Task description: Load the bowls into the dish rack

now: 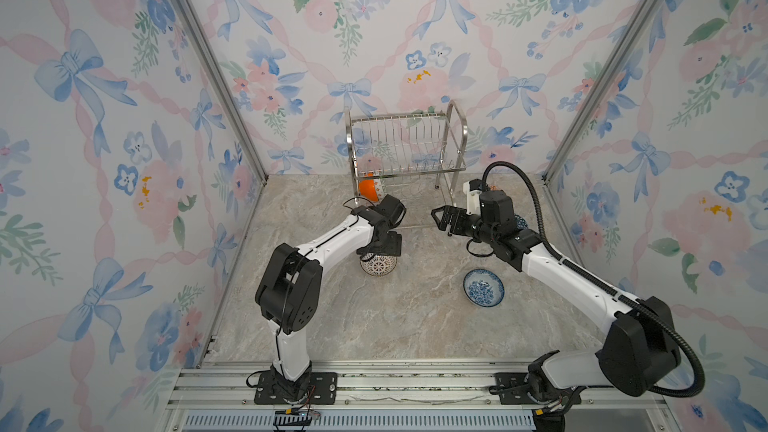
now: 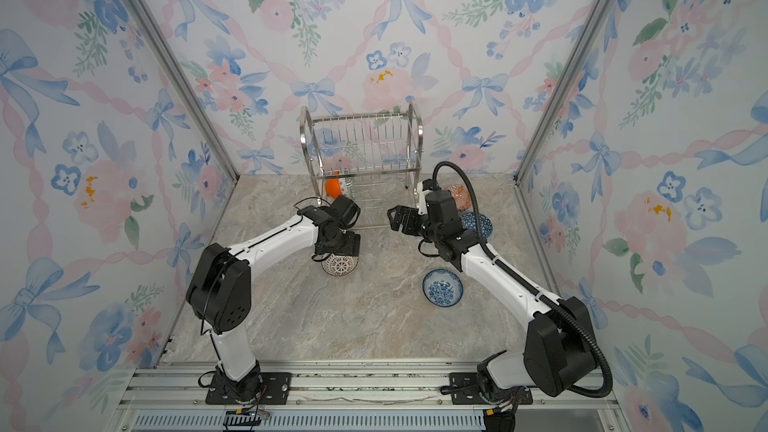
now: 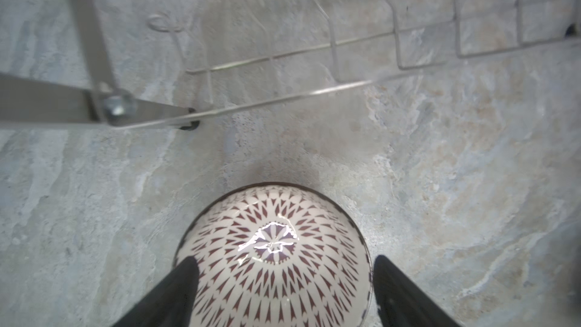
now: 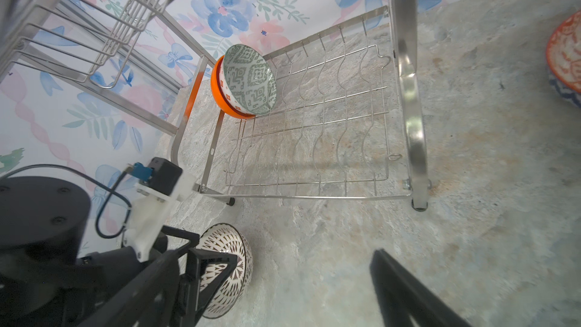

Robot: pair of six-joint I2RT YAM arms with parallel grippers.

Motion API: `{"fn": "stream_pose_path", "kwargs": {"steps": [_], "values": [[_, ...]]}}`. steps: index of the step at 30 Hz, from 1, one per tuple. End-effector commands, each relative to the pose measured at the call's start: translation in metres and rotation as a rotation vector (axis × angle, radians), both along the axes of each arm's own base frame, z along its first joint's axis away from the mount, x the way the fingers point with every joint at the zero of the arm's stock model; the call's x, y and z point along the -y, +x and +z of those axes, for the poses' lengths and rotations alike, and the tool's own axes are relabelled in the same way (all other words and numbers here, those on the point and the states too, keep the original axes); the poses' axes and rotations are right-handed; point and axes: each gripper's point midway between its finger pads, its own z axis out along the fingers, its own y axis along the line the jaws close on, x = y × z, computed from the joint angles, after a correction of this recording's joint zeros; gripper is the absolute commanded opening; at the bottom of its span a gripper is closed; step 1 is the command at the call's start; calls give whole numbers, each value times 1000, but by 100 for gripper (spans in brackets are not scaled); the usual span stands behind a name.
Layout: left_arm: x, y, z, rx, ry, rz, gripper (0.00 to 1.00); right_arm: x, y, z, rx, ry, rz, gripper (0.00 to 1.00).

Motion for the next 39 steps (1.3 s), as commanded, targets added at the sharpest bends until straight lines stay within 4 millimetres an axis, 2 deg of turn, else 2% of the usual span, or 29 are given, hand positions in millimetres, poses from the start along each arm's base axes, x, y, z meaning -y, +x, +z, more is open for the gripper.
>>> {"fn": "stream_pose_path", "kwargs": {"steps": [1, 2, 6, 13, 14, 17, 21, 25, 30, 34, 39], "values": [[-25, 0, 27, 48, 6, 25, 94, -1, -16, -10, -17, -77, 9, 97], [-30, -1, 31, 57, 7, 29, 98, -3, -19, -12, -20, -105, 14, 97], [-56, -2, 43, 86, 3, 61, 98, -22, -37, -28, -68, -237, 55, 97], [-89, -10, 57, 123, -41, 135, 98, -78, -61, -48, -121, -373, 141, 97], [-95, -12, 57, 126, -39, 162, 98, -86, -62, -49, -124, -388, 150, 97], [-108, -20, 49, 129, -81, 209, 98, -112, -67, -67, -147, -456, 166, 97], [-126, -36, 33, 109, -213, 302, 98, -145, -74, -88, -199, -480, 188, 97], [-144, -53, 28, 101, -324, 378, 98, -172, -82, -100, -232, -533, 223, 97], [-159, -64, 17, 94, -339, 413, 98, -195, -85, -115, -249, -529, 259, 97], [-162, -67, 15, 101, -355, 444, 98, -205, -84, -123, -269, -539, 293, 97], [-162, -65, 19, 115, -386, 454, 98, -220, -84, -124, -249, -517, 340, 97]]}}
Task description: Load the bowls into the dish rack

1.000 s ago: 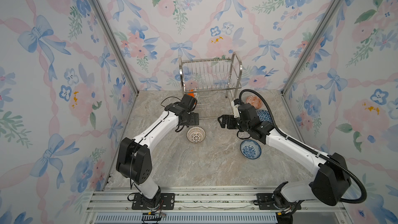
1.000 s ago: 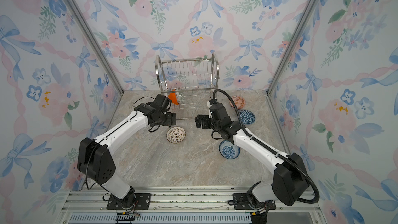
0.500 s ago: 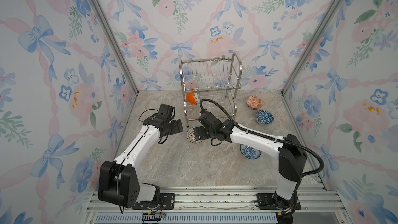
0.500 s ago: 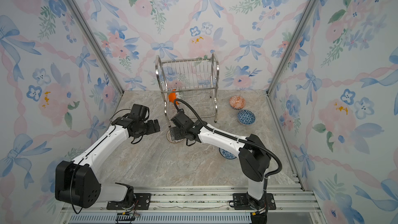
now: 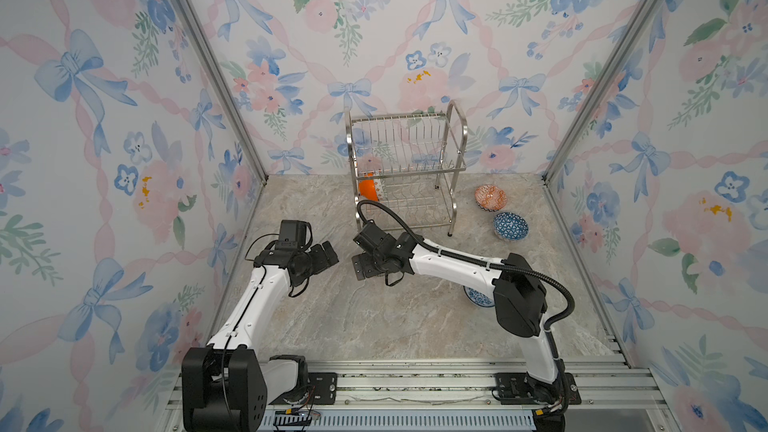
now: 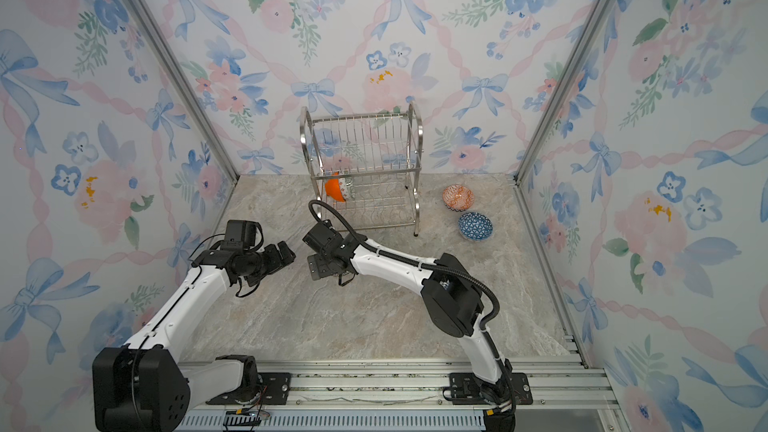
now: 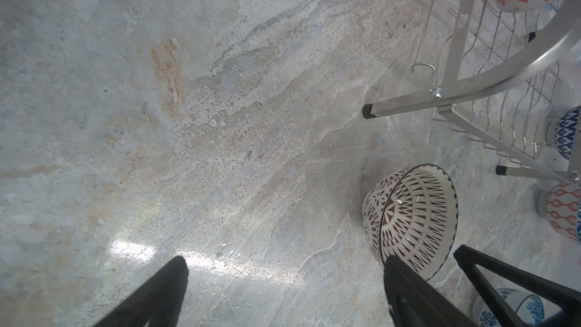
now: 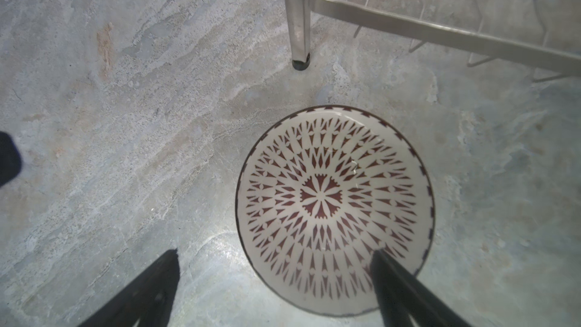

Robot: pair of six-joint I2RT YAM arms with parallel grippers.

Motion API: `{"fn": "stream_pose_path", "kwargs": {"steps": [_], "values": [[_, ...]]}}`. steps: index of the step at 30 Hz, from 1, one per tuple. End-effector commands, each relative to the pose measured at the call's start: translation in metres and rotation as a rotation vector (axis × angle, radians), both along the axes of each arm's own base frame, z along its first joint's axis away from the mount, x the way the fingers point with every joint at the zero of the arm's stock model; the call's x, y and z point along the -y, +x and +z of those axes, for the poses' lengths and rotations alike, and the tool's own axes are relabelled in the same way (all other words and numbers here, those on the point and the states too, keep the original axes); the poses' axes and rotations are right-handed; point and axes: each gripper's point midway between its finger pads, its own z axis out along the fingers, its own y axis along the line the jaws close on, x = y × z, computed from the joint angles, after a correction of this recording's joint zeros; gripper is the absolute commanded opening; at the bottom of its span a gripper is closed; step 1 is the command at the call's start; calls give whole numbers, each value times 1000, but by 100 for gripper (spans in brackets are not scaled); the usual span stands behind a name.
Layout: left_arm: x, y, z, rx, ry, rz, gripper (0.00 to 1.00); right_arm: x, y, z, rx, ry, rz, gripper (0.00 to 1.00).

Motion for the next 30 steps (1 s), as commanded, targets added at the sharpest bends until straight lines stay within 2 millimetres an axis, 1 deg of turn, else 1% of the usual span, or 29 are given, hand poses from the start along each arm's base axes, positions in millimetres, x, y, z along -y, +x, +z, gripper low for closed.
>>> {"fn": "stream_pose_path", "kwargs": {"steps": [1, 5, 9, 12, 16, 19, 23, 27, 30], "values": [[3, 5, 7, 30, -46, 8, 98, -11, -4, 3, -9, 8, 47, 97], [1, 6, 8, 29, -43, 23, 98, -18, -2, 3, -12, 42, 72, 97], [2, 8, 6, 18, -50, 20, 98, -17, 7, 2, -41, 56, 33, 97], [2, 10, 7, 23, -47, 11, 98, -16, 11, -2, -76, 56, 9, 97], [1, 10, 4, 14, -47, 9, 98, -23, 13, -5, -113, 81, 18, 97], [2, 10, -1, -2, -48, 0, 98, -23, 16, -3, -108, 77, 4, 97], [2, 11, 0, -1, -44, -4, 98, -16, 20, -2, -101, 63, -38, 97], [2, 12, 0, 0, -41, -12, 98, -13, 23, -8, -141, 57, -73, 97], [2, 13, -1, -5, -42, -18, 98, -17, 23, -11, -171, 64, -73, 97]]}}
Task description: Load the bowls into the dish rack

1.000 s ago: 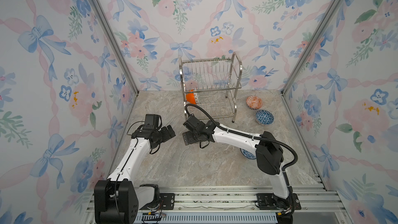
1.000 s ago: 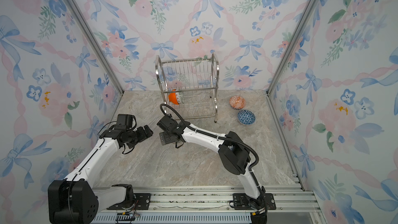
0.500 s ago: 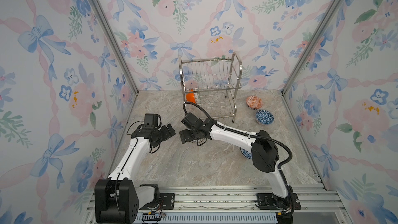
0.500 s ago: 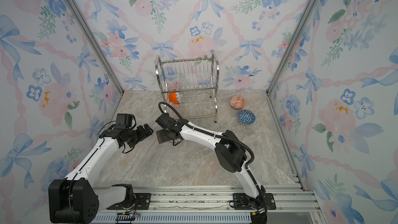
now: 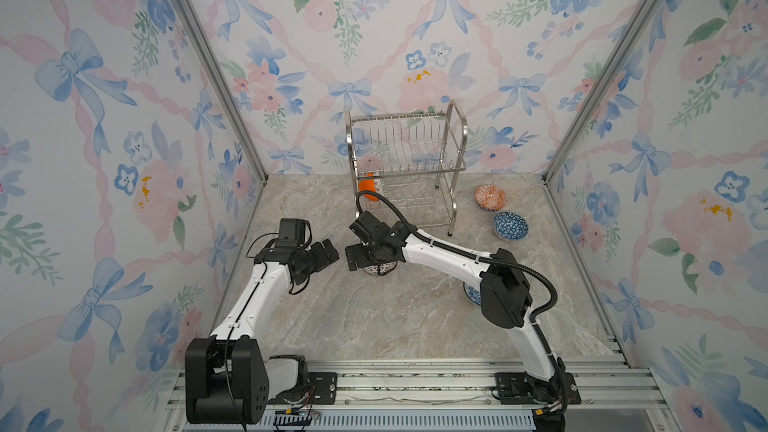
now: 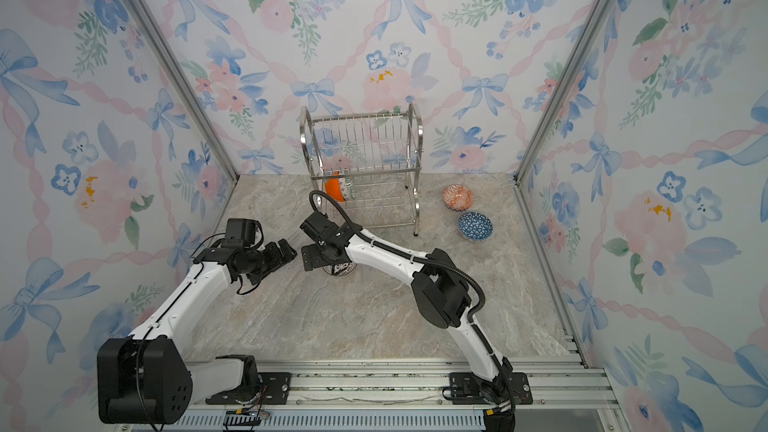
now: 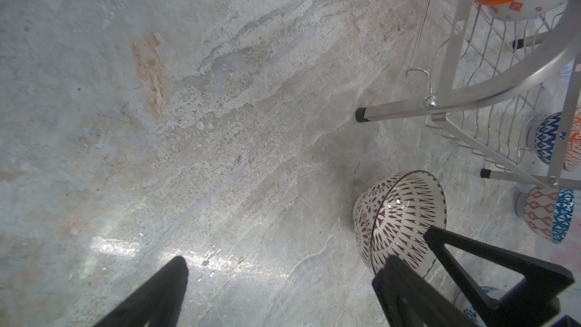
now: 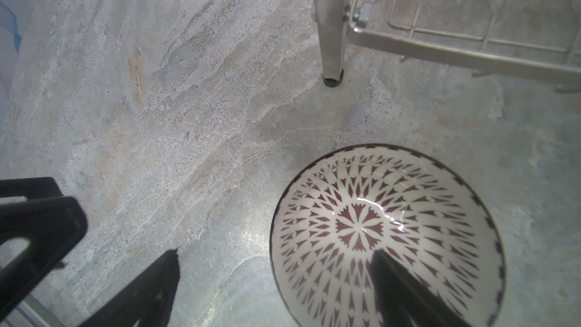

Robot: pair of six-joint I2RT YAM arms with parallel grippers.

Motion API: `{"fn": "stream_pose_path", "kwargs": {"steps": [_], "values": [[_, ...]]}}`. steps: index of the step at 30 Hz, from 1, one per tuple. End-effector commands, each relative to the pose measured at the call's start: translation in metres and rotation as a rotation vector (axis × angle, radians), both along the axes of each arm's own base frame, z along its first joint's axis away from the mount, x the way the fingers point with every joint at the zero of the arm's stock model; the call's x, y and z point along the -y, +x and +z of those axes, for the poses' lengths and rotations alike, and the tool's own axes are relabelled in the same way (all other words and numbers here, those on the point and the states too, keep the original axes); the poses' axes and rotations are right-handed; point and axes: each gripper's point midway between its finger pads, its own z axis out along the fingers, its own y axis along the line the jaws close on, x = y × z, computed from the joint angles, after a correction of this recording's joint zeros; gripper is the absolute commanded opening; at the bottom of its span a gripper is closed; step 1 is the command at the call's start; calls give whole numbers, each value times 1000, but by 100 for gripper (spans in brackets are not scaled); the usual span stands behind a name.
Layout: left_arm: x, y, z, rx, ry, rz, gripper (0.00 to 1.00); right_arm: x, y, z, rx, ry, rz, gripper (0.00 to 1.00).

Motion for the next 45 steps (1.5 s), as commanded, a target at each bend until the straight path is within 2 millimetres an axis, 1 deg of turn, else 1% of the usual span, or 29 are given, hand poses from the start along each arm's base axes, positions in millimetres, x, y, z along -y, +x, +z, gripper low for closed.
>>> {"fn": "stream_pose_path", "kwargs": {"steps": [1, 6, 12, 13, 16, 17, 22, 27, 29, 33, 41, 45], "values": [[0, 6, 5, 11, 1, -25, 98, 6, 3, -10, -56, -27, -33, 97], [1, 10, 6, 13, 1, -38, 98, 4, 4, -11, -41, -24, -38, 99], [2, 12, 6, 12, 0, -48, 98, 8, 3, -24, -60, -51, -62, 97], [2, 11, 6, 11, 0, -51, 98, 10, 3, -27, -69, -60, -75, 92], [3, 9, 4, 9, 0, -57, 98, 11, 3, -32, -90, -74, -89, 83], [3, 8, 4, 8, 0, -58, 98, 11, 3, -34, -94, -75, -93, 78], [3, 7, 3, 10, 0, -63, 98, 11, 3, -40, -106, -89, -105, 69], [2, 6, 3, 11, -1, -64, 98, 10, 1, -46, -129, -98, -113, 54], [1, 5, 2, 8, -7, -61, 98, 10, 1, -47, -133, -99, -116, 49], [0, 4, 2, 10, -4, -61, 98, 11, 1, -48, -135, -111, -119, 37], [-2, 3, 2, 11, -2, -57, 98, 9, 2, -48, -130, -126, -102, 28], [-3, 0, 1, 12, -4, -55, 98, 7, -1, -52, -137, -151, -86, 27]]}}
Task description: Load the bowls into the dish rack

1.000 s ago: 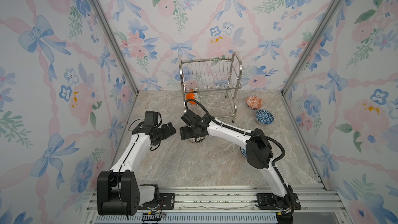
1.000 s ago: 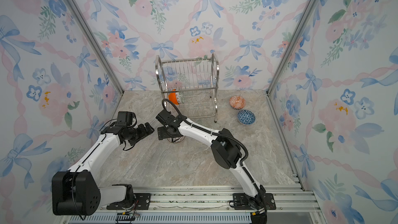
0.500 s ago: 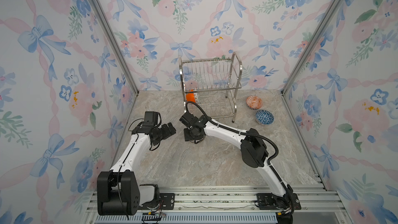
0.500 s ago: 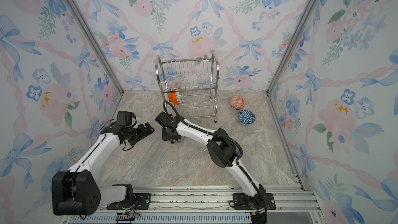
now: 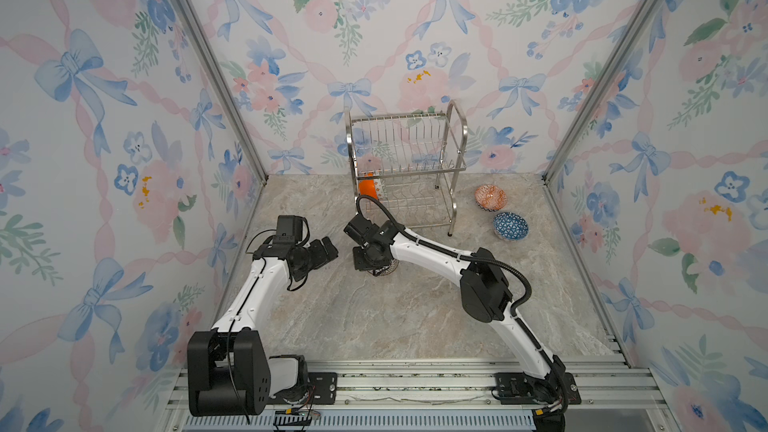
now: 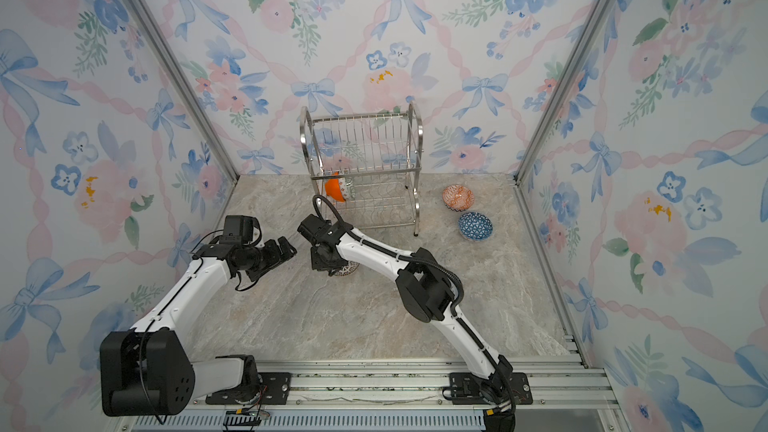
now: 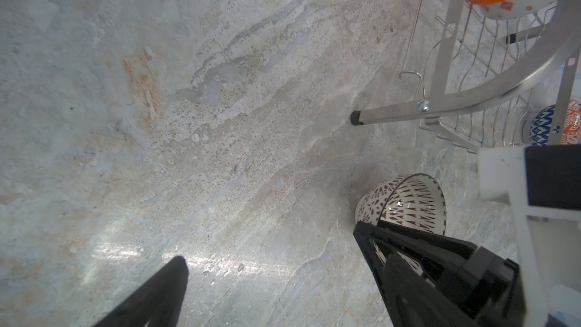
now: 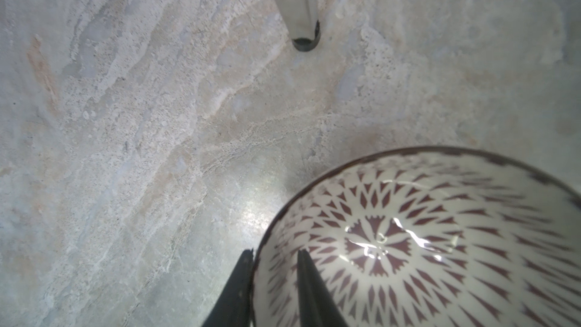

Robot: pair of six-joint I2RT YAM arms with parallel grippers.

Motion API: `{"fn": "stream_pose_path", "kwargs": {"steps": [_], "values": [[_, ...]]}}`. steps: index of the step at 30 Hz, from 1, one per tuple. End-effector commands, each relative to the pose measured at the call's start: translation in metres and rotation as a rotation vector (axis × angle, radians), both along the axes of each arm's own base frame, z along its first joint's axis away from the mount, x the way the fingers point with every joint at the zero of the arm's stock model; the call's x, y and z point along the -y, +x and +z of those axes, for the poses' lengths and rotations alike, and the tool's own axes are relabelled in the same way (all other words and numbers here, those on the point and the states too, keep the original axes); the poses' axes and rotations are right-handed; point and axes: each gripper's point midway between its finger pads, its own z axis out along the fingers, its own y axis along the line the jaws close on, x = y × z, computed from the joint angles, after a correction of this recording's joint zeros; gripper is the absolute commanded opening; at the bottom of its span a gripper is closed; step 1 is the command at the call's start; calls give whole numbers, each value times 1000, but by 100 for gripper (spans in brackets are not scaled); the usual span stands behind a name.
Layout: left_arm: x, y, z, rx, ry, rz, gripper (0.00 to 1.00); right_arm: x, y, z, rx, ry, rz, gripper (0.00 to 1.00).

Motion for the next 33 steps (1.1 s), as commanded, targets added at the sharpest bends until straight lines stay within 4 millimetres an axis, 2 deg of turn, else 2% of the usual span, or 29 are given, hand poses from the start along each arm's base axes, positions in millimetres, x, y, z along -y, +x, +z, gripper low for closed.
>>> {"fn": "stream_pose_path", "kwargs": {"steps": [1, 14, 20, 33], "values": [[-1, -7, 0, 9, 1, -18, 98, 6, -5, -11, -21, -71, 24, 25], [-4, -12, -2, 9, 0, -11, 98, 15, -13, -13, -11, -166, 52, 10], [-4, -12, -5, 4, -1, -19, 98, 18, -15, -7, 9, -180, 51, 7], [-2, -13, -11, 3, -9, -32, 98, 39, -16, 12, 66, -195, -4, 0]]}}
